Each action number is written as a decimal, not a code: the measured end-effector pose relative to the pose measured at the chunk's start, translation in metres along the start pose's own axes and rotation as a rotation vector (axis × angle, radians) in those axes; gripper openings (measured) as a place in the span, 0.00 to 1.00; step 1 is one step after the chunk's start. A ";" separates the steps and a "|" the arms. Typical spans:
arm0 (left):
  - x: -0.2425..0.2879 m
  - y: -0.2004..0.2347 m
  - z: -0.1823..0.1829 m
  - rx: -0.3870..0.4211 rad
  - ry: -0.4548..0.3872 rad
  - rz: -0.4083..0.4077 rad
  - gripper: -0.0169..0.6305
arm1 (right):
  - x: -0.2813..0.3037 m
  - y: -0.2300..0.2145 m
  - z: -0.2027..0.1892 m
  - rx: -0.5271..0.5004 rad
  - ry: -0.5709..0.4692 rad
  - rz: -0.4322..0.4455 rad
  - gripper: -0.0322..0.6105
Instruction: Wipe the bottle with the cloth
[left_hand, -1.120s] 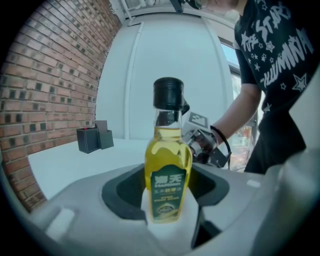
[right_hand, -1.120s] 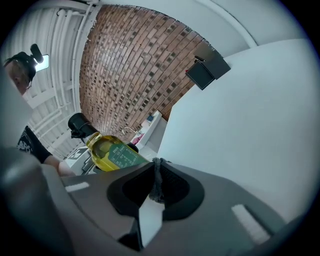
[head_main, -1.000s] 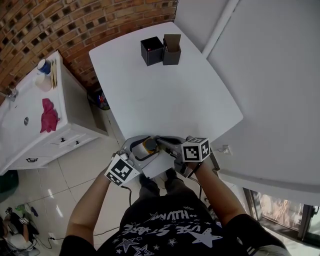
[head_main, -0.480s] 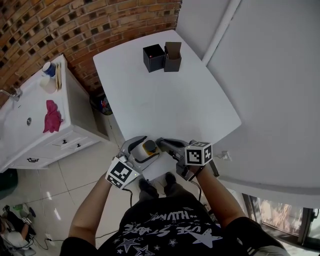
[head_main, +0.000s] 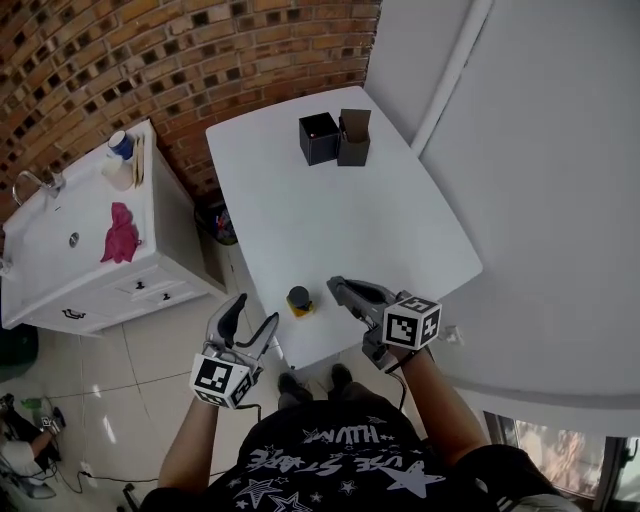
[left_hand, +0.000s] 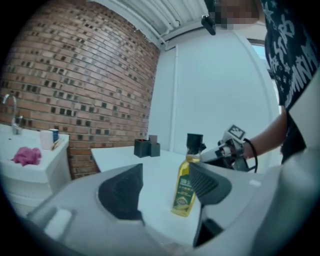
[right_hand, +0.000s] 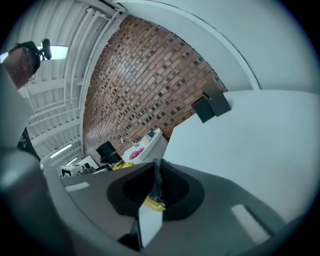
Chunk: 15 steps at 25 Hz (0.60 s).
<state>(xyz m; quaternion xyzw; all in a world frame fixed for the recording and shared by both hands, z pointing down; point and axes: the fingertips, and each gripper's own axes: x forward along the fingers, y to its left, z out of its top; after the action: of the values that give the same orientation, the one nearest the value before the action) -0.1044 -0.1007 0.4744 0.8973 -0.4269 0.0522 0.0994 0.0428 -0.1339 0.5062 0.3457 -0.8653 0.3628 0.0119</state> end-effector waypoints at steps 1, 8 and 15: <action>-0.003 0.003 0.005 0.006 -0.018 0.041 0.43 | -0.002 0.006 0.006 -0.043 -0.014 -0.006 0.11; -0.025 0.011 0.039 -0.036 -0.133 0.267 0.03 | -0.015 0.045 0.043 -0.326 -0.130 -0.046 0.11; -0.030 0.003 0.034 -0.021 -0.133 0.306 0.03 | -0.021 0.046 0.036 -0.393 -0.076 -0.070 0.11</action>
<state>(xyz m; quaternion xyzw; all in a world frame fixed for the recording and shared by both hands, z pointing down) -0.1251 -0.0869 0.4365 0.8221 -0.5648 0.0026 0.0713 0.0392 -0.1216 0.4459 0.3798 -0.9068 0.1730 0.0593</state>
